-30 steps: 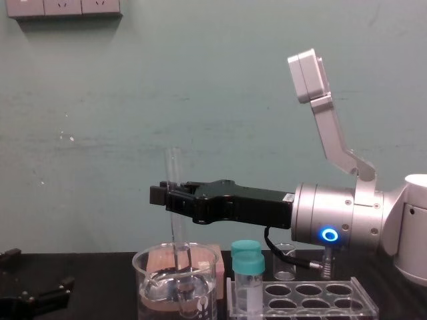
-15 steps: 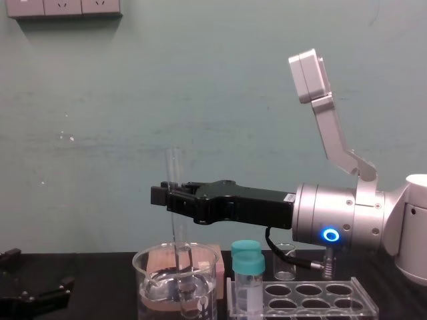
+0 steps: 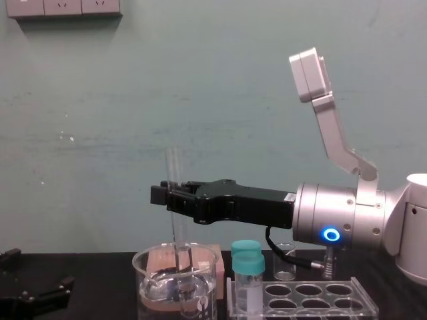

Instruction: Hold the test tube with one hand and immerse one end into the beaker, then return it to the test tube rack.

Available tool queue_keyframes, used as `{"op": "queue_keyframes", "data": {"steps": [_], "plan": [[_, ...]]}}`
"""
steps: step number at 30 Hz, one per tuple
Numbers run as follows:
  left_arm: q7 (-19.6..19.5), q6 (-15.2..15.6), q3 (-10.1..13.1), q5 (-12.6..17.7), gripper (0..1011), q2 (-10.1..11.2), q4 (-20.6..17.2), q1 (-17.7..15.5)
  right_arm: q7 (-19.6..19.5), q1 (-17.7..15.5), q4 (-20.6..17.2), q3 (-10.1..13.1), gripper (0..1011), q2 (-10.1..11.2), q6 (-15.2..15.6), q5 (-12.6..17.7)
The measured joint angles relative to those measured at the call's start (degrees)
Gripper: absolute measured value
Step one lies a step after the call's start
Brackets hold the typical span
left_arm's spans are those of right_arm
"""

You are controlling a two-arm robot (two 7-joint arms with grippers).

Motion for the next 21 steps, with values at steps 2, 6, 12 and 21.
{"op": "queue_keyframes", "data": {"steps": [2, 6, 12, 21], "plan": [[0.0, 0.0, 0.0, 0.0, 1000, 0.0, 0.0, 0.0, 0.0, 0.0, 0.0, 0.0, 225, 0.0, 0.0, 0.0], [0.0, 0.0, 0.0, 0.0, 1000, 0.0, 0.0, 0.0, 0.0, -0.1, 0.0, 0.0, 225, 0.0, 0.0, 0.1], [0.0, 0.0, 0.0, 0.0, 1000, 0.0, 0.0, 0.0, -0.1, -0.2, -0.3, 0.0, 226, 0.1, 0.1, 0.1], [0.0, 0.0, 0.0, 0.0, 1000, 0.0, 0.0, 0.0, -0.2, -0.3, -0.3, -0.1, 225, 0.2, 0.1, 0.1]]}}
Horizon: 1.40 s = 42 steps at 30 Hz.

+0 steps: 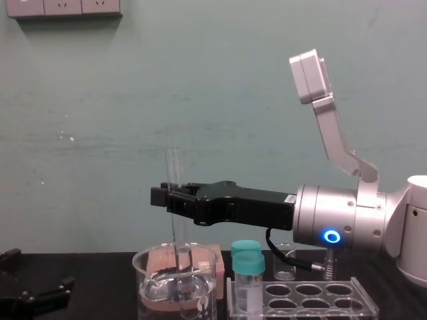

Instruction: Hold the test tube with one hand and immerse one end into the beaker, then return it to the test tube rack.

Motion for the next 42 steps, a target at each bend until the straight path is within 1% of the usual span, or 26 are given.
{"op": "queue_keyframes", "data": {"steps": [9, 14, 17, 23, 26, 33, 34, 36, 37, 39, 40, 42], "plan": [[0.0, 0.0, 0.0, 0.0, 1000, 0.0, 0.0, 0.0, -0.1, -0.1, -0.1, 0.0, 225, 0.1, 0.0, 0.0], [0.0, 0.0, 0.0, 0.0, 1000, 0.0, 0.0, 0.0, -0.1, -0.1, -0.8, 0.3, 226, 0.2, -0.3, 0.2], [0.0, 0.0, 0.0, 0.0, 1000, 0.0, 0.0, 0.0, -0.2, 0.1, -1.9, 0.6, 225, 0.4, -0.7, 0.5], [0.0, 0.0, 0.0, 0.0, 1000, 0.0, 0.0, 0.0, -0.3, 0.2, -5.9, 1.7, 225, 1.4, -1.7, 1.4], [0.0, 0.0, 0.0, 0.0, 1000, 0.0, 0.0, 0.0, -0.6, 0.1, -8.7, 2.2, 225, 2.4, -2.1, 2.1], [0.0, 0.0, 0.0, 0.0, 1000, 0.0, 0.0, 0.0, -1.9, -0.5, -13.2, 3.3, 225, 4.4, -2.6, 3.0], [0.0, 0.0, 0.0, 0.0, 1000, 0.0, 0.0, 0.0, -2.5, -0.8, -14.4, 3.7, 225, 5.1, -2.7, 3.1], [0.0, 0.0, 0.0, 0.0, 1000, 0.0, 0.0, 0.0, -3.3, -1.1, -15.5, 4.1, 226, 5.9, -2.8, 3.1], [0.0, 0.0, 0.0, 0.0, 1000, 0.0, 0.0, 0.0, -4.2, -1.6, -16.8, 4.7, 225, 6.7, -2.8, 3.1], [0.0, 0.0, 0.0, 0.0, 1000, 0.0, 0.0, 0.0, -5.4, -2.1, -18.0, 5.2, 225, 7.7, -2.9, 3.1], [0.0, 0.0, 0.0, 0.0, 1000, 0.0, 0.0, 0.0, -6.6, -2.8, -19.3, 5.9, 226, 8.7, -2.9, 3.0], [0.0, 0.0, 0.0, 0.0, 1000, 0.0, 0.0, 0.0, -7.9, -3.6, -20.6, 6.6, 225, 9.8, -2.8, 2.8]]}}
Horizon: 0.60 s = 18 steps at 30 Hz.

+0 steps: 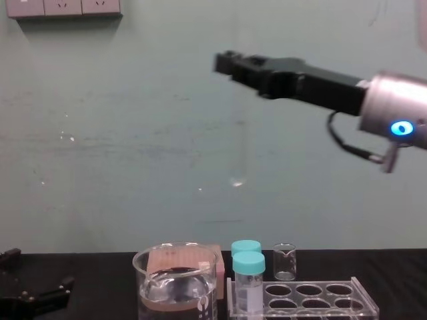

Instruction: Hold the test tube with one hand and immerse one end into the beaker, then return it to the test tube rack.

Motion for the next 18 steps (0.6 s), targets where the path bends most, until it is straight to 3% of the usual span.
{"op": "queue_keyframes", "data": {"steps": [9, 14, 18], "plan": [[0.0, 0.0, 0.0, 0.0, 1000, 0.0, 0.0, 0.0, -8.5, -6.7, -7.8, 5.4, 225, 6.1, 1.4, -1.7], [0.0, 0.0, 0.0, 0.0, 1000, 0.0, 0.0, 0.0, -12.3, -10.9, -10.3, 8.0, 225, 7.9, 3.0, -2.5], [0.0, 0.0, 0.0, 0.0, 1000, 0.0, 0.0, 0.0, -13.6, -13.3, -10.9, 9.1, 225, 8.1, 4.0, -2.6]]}}
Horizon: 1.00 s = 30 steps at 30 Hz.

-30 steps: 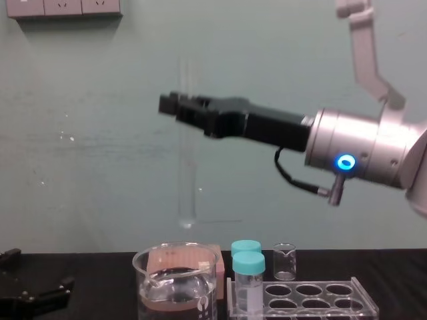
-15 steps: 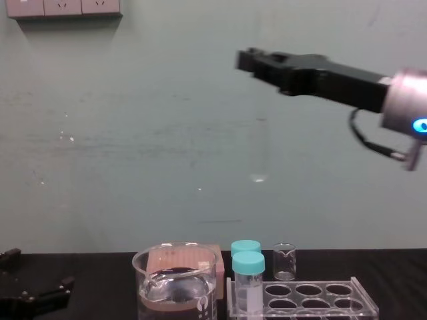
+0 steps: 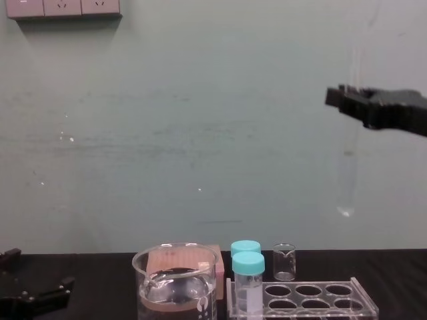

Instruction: Hold the test tube with one hand and immerse one end into the beaker, then return it to the test tube rack.

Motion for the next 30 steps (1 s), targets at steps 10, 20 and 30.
{"op": "queue_keyframes", "data": {"steps": [10, 20, 30], "plan": [[0.0, 0.0, 0.0, 0.0, 1000, 0.0, 0.0, 0.0, -0.1, -2.8, 2.0, 0.6, 225, -1.6, 1.0, 0.2], [0.0, 0.0, 0.0, 0.0, 1000, 0.0, 0.0, 0.0, 0.5, -3.1, 4.4, 0.3, 225, -3.0, 1.7, 0.2], [0.0, 0.0, 0.0, 0.0, 1000, 0.0, 0.0, 0.0, 1.0, -3.3, 5.2, -0.1, 225, -3.5, 2.0, -0.3]]}}
